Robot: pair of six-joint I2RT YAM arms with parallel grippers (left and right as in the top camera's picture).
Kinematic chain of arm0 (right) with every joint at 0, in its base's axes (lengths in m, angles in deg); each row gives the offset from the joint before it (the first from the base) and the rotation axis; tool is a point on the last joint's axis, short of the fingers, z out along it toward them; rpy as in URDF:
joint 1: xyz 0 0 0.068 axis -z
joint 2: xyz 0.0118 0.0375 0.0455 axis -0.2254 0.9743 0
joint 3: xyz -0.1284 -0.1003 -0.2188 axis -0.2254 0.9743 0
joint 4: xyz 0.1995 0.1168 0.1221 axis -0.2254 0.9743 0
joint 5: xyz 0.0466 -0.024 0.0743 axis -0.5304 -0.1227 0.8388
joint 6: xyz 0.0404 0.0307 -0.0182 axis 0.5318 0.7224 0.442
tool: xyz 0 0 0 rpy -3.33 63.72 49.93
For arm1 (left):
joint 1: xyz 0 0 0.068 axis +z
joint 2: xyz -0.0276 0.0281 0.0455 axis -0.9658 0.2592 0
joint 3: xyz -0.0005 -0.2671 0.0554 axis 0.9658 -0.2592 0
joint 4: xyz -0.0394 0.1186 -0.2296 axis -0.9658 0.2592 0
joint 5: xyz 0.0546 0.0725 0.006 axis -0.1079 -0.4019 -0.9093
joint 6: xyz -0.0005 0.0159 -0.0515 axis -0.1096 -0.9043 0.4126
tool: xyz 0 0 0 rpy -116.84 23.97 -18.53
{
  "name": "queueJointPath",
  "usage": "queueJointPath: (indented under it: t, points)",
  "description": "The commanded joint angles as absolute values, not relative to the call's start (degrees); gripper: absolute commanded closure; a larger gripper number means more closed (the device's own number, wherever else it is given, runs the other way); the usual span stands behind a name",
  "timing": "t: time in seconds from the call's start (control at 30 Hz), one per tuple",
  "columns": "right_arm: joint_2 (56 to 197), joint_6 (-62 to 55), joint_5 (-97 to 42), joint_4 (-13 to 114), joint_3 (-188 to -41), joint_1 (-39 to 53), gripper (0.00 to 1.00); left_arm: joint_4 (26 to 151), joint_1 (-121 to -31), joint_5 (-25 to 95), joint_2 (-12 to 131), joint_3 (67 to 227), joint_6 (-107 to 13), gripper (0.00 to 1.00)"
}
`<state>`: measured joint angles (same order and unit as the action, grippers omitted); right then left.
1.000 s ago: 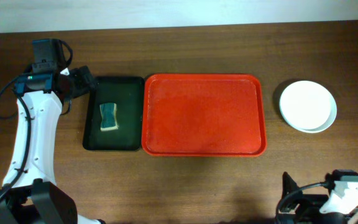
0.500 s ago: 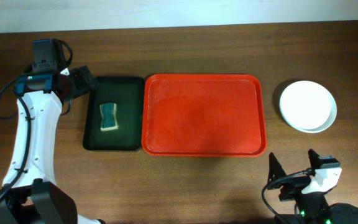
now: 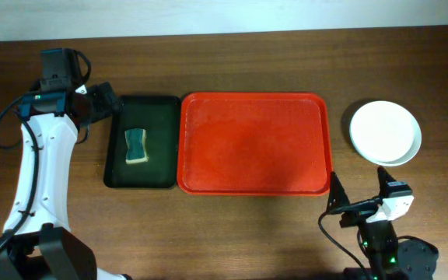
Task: Clean dirty plates on tray and stack at the side
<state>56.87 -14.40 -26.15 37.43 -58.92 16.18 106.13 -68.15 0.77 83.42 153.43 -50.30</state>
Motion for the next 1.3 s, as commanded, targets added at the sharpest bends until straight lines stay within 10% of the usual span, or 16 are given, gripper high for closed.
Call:
queueJointPath:
  t: [0.0, 0.47, 1.27]
  points:
    - [56.17, -14.21, -25.6, 31.29, -56.02, 15.66, 0.01, 106.22, -68.06, 0.97, 83.66, 153.6, -49.56, 0.01]
    - [56.17, -14.23, -25.64, 6.26, -51.67, 15.66, 0.01, 106.22, -68.06, 0.97, 83.66, 153.6, -49.56, 0.01]
    - [56.17, -14.21, -23.9, 4.47, -41.09, 15.59, 0.01, 106.24, -68.06, 0.97, 83.66, 153.6, -49.56, 0.01]
